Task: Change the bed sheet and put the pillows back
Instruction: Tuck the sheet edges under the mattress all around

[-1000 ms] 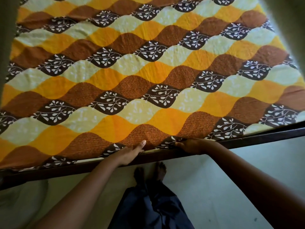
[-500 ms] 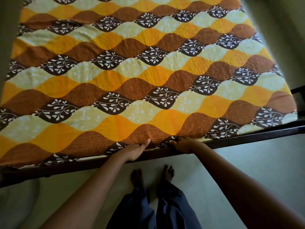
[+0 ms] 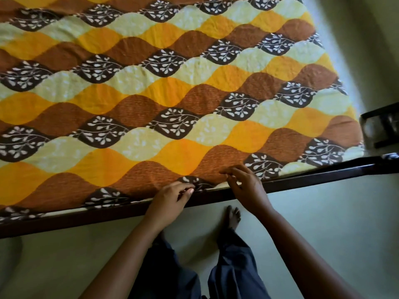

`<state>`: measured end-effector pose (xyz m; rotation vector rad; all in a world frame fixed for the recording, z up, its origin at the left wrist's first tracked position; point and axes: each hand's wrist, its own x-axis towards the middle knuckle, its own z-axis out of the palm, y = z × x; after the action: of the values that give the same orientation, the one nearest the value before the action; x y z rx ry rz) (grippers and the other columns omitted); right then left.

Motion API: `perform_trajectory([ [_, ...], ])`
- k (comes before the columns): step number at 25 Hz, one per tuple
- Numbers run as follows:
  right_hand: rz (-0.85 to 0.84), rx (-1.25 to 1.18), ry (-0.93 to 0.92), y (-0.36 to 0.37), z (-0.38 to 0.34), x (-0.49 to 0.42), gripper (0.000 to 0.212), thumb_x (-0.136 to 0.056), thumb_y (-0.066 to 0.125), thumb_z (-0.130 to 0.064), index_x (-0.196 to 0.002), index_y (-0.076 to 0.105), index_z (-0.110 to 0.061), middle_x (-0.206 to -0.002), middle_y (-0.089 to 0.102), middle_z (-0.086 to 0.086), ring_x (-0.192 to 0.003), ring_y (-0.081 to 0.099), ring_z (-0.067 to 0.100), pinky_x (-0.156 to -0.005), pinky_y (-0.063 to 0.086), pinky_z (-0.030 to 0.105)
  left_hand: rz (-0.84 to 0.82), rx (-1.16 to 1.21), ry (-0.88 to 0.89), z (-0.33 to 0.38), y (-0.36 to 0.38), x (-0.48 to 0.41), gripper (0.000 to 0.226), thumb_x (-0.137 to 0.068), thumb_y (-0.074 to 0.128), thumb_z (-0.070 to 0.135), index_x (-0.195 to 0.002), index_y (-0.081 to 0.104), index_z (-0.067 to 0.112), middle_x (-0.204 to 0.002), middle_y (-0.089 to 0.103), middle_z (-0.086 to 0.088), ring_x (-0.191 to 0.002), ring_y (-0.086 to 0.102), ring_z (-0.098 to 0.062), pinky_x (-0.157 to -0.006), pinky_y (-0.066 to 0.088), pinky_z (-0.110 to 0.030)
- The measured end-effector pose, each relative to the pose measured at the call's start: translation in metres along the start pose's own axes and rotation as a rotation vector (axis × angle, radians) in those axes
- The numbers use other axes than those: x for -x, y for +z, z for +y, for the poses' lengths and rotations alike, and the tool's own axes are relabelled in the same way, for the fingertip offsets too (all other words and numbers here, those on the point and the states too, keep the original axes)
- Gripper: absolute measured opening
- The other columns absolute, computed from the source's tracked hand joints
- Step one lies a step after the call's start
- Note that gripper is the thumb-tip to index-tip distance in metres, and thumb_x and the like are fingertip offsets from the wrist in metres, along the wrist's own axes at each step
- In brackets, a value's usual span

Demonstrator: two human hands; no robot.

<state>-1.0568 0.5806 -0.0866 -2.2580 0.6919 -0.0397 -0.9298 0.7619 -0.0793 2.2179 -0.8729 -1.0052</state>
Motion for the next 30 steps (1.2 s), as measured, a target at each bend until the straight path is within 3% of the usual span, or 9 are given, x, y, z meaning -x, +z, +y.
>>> perform_trajectory([
  [3, 0.024, 0.082, -0.012, -0.056, 0.055, 0.0, 0.02, -0.088, 0.061, -0.015, -0.106, 0.07, -0.02, -0.105, 0.064, -0.001, -0.094, 0.061, 0.016, -0.075, 0.052, 0.03, -0.004, -0.016, 0.045, 0.055, 0.045, -0.034, 0.033, -0.095, 0.047, 0.032, -0.125, 0.057, 0.023, -0.122, 0.058, 0.003, -0.114, 0.051, -0.013, -0.091, 0.041, -0.025],
  [7, -0.167, 0.285, -0.156, -0.134, 0.13, -0.005, 0.027, -0.078, 0.072, -0.009, -0.103, 0.07, -0.018, -0.105, 0.065, 0.0, -0.095, 0.062, 0.021, -0.074, 0.048, 0.026, 0.05, -0.111, 0.111, 0.116, 0.098, -0.077, 0.037, -0.091, 0.055, 0.035, -0.126, 0.057, 0.022, -0.122, 0.058, 0.002, -0.115, 0.049, -0.015, -0.091, 0.04, -0.026],
  [11, -0.377, 0.532, -0.349, -0.193, 0.177, -0.023, 0.037, -0.069, 0.077, -0.011, -0.104, 0.07, -0.017, -0.104, 0.068, 0.001, -0.089, 0.067, 0.021, -0.061, 0.052, 0.025, 0.177, -0.226, 0.227, 0.155, 0.139, -0.109, 0.031, -0.073, 0.077, 0.027, -0.1, 0.071, 0.012, -0.091, 0.067, -0.003, -0.088, 0.062, -0.023, -0.072, 0.049, -0.031],
  [15, -0.345, 0.647, -0.589, -0.203, 0.197, -0.036, 0.031, -0.076, 0.048, -0.026, -0.091, 0.073, -0.018, -0.08, 0.07, -0.002, -0.059, 0.067, 0.015, -0.039, 0.042, 0.017, 0.104, -0.334, 0.273, 0.177, 0.16, -0.132, 0.034, -0.053, 0.089, 0.024, -0.08, 0.071, 0.013, -0.073, 0.063, -0.001, -0.069, 0.061, -0.02, -0.055, 0.049, -0.025],
  [18, -0.391, 0.613, -0.515, -0.204, 0.198, -0.034, 0.016, -0.072, 0.055, -0.02, -0.081, 0.068, -0.022, -0.061, 0.06, -0.006, -0.043, 0.056, 0.011, -0.036, 0.024, 0.017, 0.022, -0.502, 0.315, 0.189, 0.165, -0.141, 0.027, -0.054, 0.088, 0.014, -0.068, 0.066, 0.01, -0.069, 0.061, -0.002, -0.064, 0.06, -0.019, -0.046, 0.043, -0.024],
  [21, -0.46, 0.552, -0.416, -0.203, 0.205, -0.033, 0.003, -0.077, 0.063, -0.017, -0.077, 0.064, -0.02, -0.061, 0.056, -0.003, -0.049, 0.046, 0.008, -0.042, 0.015, 0.014, -0.048, -0.503, 0.242, 0.195, 0.172, -0.143, 0.012, -0.085, 0.055, 0.003, -0.075, 0.06, 0.005, -0.079, 0.057, -0.011, -0.075, 0.058, -0.024, -0.056, 0.037, -0.032],
  [25, -0.603, 0.519, -0.219, -0.202, 0.201, -0.042, 0.019, -0.094, 0.052, -0.022, -0.095, 0.069, -0.014, -0.091, 0.067, 0.004, -0.078, 0.061, 0.015, -0.063, 0.043, 0.025, -0.148, -0.347, 0.036, 0.187, 0.176, -0.148, 0.018, -0.092, 0.052, 0.01, -0.096, 0.069, 0.004, -0.094, 0.066, -0.012, -0.088, 0.062, -0.025, -0.075, 0.05, -0.035],
  [28, -0.661, 0.526, -0.157, -0.2, 0.199, -0.049, 0.023, -0.094, 0.051, -0.019, -0.108, 0.069, -0.013, -0.107, 0.067, 0.006, -0.096, 0.063, 0.018, -0.073, 0.041, 0.021, -0.259, -0.231, -0.104, 0.19, 0.166, -0.149, 0.043, -0.099, 0.042, 0.032, -0.081, 0.067, 0.002, -0.079, 0.06, -0.012, -0.086, 0.06, -0.03, -0.068, 0.043, -0.031],
  [30, -0.696, 0.544, -0.093, -0.196, 0.199, -0.049, 0.028, -0.096, 0.048, -0.023, -0.114, 0.066, -0.012, -0.115, 0.065, 0.009, -0.102, 0.06, 0.02, -0.08, 0.041, 0.023, -0.363, -0.201, -0.239, 0.193, 0.161, -0.15, 0.061, -0.099, 0.025, 0.048, -0.083, 0.062, 0.002, -0.102, 0.061, -0.023, -0.104, 0.056, -0.033, -0.081, 0.041, -0.033],
])
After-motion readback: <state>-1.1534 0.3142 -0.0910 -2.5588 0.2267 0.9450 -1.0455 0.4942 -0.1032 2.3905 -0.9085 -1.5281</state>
